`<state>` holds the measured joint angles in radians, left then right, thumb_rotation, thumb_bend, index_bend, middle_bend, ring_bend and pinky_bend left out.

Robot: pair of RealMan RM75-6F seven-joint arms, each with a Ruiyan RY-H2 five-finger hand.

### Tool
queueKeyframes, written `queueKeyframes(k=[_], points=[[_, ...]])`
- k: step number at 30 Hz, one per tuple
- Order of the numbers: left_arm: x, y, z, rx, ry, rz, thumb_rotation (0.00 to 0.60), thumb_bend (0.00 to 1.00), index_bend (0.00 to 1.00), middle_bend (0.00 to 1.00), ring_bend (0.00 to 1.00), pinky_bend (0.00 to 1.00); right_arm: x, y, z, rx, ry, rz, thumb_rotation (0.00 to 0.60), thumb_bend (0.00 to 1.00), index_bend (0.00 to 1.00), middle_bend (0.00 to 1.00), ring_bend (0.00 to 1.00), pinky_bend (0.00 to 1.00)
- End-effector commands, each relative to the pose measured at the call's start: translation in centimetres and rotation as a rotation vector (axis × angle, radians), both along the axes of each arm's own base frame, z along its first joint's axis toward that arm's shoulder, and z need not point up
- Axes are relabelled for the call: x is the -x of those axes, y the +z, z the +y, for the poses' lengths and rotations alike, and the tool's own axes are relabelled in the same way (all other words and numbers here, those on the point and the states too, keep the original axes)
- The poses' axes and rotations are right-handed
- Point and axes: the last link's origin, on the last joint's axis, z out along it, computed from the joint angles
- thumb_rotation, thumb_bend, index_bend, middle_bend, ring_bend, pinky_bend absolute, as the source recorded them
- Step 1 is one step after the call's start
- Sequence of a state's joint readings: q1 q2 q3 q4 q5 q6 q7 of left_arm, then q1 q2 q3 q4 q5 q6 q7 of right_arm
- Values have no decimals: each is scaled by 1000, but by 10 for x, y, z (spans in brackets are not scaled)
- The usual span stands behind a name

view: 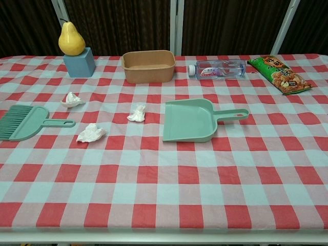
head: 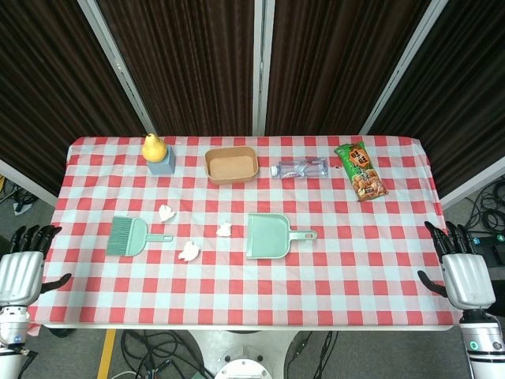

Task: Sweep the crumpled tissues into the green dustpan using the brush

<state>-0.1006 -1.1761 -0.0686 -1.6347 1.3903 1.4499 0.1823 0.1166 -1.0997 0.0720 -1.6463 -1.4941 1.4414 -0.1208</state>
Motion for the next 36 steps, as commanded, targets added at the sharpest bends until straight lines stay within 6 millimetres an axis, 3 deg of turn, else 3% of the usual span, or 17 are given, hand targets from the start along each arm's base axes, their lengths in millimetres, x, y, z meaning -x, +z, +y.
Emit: queueKeyframes(k=[1,11,16,22,27,31,36], points=[[1,-2,0,4,2,-5,600,22,156,142,93,79,-1,-1,-1,-1,2,-1,600,125,23,178,6,63],[-3,-6,3,3,-35,-8,600,21,156,142,93,79,-7,2,-1,11,22,-8,600,125,40,182,6,63],[-22,-1,30,31,-148,-8,600,21,198,158,114,115,-11,8,-2,42,37,4,600,125,43,182,6,63],[-51,-14,77,78,-283,30,600,37,298,299,288,326,-19,16,-4,66,64,21,600,124,44,182,6,63],[-67,-43,107,176,-316,56,600,74,365,362,459,638,-19,20,-4,76,58,22,600,123,44,182,6,64],[-71,-69,125,247,-302,98,600,109,377,384,526,751,-17,21,-4,72,46,22,600,124,44,182,6,64],[-74,-94,141,308,-272,206,600,156,379,432,619,823,-15,21,-4,71,36,22,600,124,44,181,6,64]])
